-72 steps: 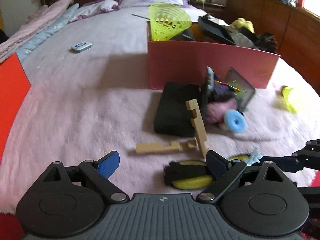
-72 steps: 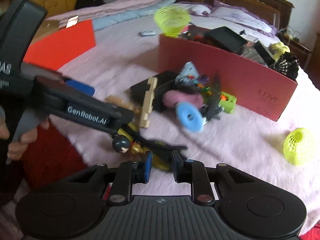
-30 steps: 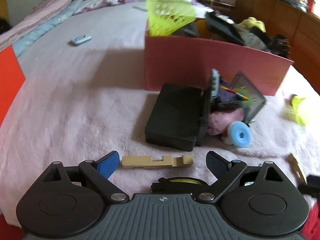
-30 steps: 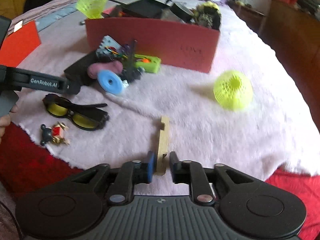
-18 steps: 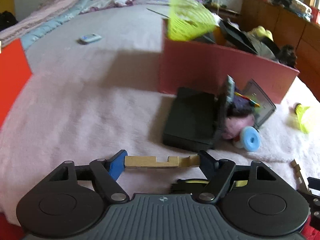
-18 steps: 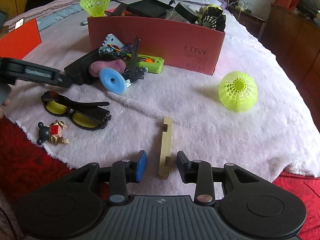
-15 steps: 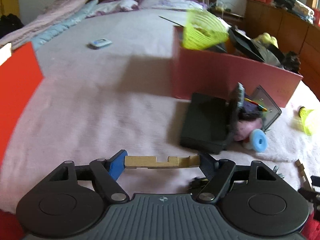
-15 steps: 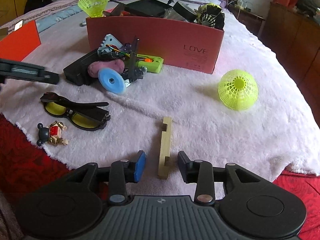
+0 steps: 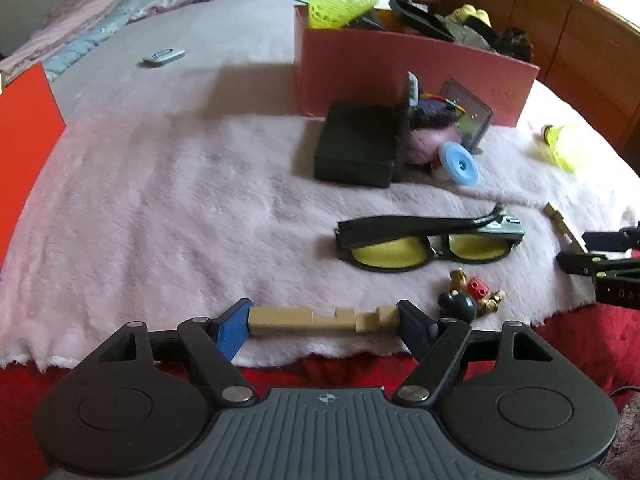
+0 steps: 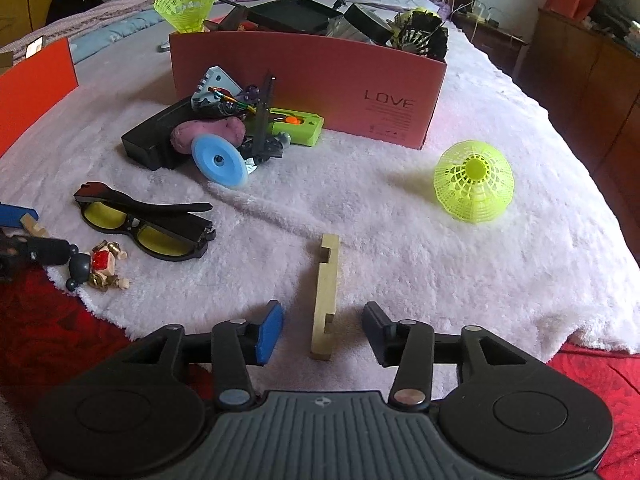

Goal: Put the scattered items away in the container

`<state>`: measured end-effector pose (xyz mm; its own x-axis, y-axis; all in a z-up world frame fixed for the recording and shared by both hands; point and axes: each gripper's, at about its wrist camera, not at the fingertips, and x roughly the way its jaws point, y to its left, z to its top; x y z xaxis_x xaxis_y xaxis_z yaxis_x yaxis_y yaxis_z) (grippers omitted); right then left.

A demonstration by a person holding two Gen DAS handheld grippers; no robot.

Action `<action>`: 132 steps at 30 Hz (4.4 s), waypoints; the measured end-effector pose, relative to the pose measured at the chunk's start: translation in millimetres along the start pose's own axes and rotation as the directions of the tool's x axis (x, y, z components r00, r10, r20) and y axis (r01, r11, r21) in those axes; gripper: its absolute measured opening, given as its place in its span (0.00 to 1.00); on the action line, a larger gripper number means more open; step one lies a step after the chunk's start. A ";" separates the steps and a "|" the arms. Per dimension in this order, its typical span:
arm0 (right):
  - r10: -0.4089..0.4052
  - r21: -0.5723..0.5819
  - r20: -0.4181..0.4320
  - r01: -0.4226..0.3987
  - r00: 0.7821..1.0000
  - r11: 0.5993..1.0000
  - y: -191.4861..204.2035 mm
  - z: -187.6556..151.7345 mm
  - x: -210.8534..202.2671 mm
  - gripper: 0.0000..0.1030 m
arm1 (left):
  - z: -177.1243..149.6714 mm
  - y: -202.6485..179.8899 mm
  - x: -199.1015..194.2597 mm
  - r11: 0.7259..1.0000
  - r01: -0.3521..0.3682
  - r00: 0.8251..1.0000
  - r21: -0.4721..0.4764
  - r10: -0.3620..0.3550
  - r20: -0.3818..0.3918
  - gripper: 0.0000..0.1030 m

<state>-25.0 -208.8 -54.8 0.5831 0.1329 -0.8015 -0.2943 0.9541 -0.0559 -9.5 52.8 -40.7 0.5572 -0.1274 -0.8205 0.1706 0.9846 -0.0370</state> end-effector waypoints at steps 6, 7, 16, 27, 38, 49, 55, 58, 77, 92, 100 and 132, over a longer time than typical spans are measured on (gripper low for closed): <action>-0.014 0.021 0.007 0.014 1.000 1.000 -4.5 -1.4 0.7 0.59 | -4.0 0.3 -0.7 0.999 -0.005 1.000 -0.032 0.005 0.002 0.81; -0.018 0.020 0.011 0.017 1.000 1.000 -4.0 -1.4 0.0 0.58 | -4.0 -0.6 -0.1 1.000 -0.007 1.000 -0.030 0.007 0.001 0.84; 0.006 -0.024 0.063 -0.005 0.998 1.000 8.3 -3.5 -7.0 0.56 | -5.7 -7.3 -1.3 1.000 -0.030 1.000 -0.009 0.030 0.004 0.86; 0.008 0.014 0.101 -0.009 0.995 1.000 6.9 -3.3 -19.3 0.56 | -4.3 2.7 -7.8 0.996 -0.024 0.999 -0.088 0.026 0.025 0.73; 0.015 0.024 0.064 -0.016 0.998 1.000 6.5 -8.6 -13.9 0.51 | -6.1 -3.0 -3.9 0.998 -0.047 0.999 -0.049 0.048 0.017 0.79; 0.005 0.062 0.050 -0.008 0.999 0.998 1.6 -9.8 -11.2 0.42 | -6.4 -9.4 -1.0 0.998 -0.054 0.998 -0.035 0.055 0.013 0.86; 0.003 0.051 0.043 -0.005 0.999 0.999 3.7 -9.1 -10.3 0.43 | -6.5 -9.7 -0.2 0.998 -0.054 0.998 -0.030 0.054 0.017 0.87; 0.002 0.053 0.038 -0.004 0.999 0.999 3.5 -9.0 -9.7 0.42 | -6.6 -7.7 -1.0 0.998 -0.045 0.999 -0.035 0.046 0.020 0.87; 0.016 0.078 0.043 -0.019 0.999 0.997 0.2 -3.0 -14.1 0.13 | 0.3 -12.8 -16.3 1.000 -0.005 0.998 0.009 0.005 0.068 0.73; 0.022 0.080 0.026 -0.024 0.999 0.997 -1.5 1.1 -10.5 0.20 | 8.1 -14.1 -24.7 1.000 0.011 0.996 0.008 -0.012 0.093 0.73; 0.030 0.046 0.024 -0.031 0.999 0.998 2.2 2.0 -3.6 0.11 | 11.0 -19.6 -27.4 0.999 0.024 0.995 0.040 -0.028 0.092 0.73; 0.098 0.022 0.190 -0.104 0.977 0.994 -13.7 72.9 -34.2 0.11 | 103.1 -59.3 -40.4 0.984 0.048 0.971 0.169 -0.085 0.224 0.73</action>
<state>14.3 -206.9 16.8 0.6846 0.2747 -0.6752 -0.3370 0.9406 0.0410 41.6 -12.8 53.5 0.7082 -0.2345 -0.6659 0.3321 0.9430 0.0210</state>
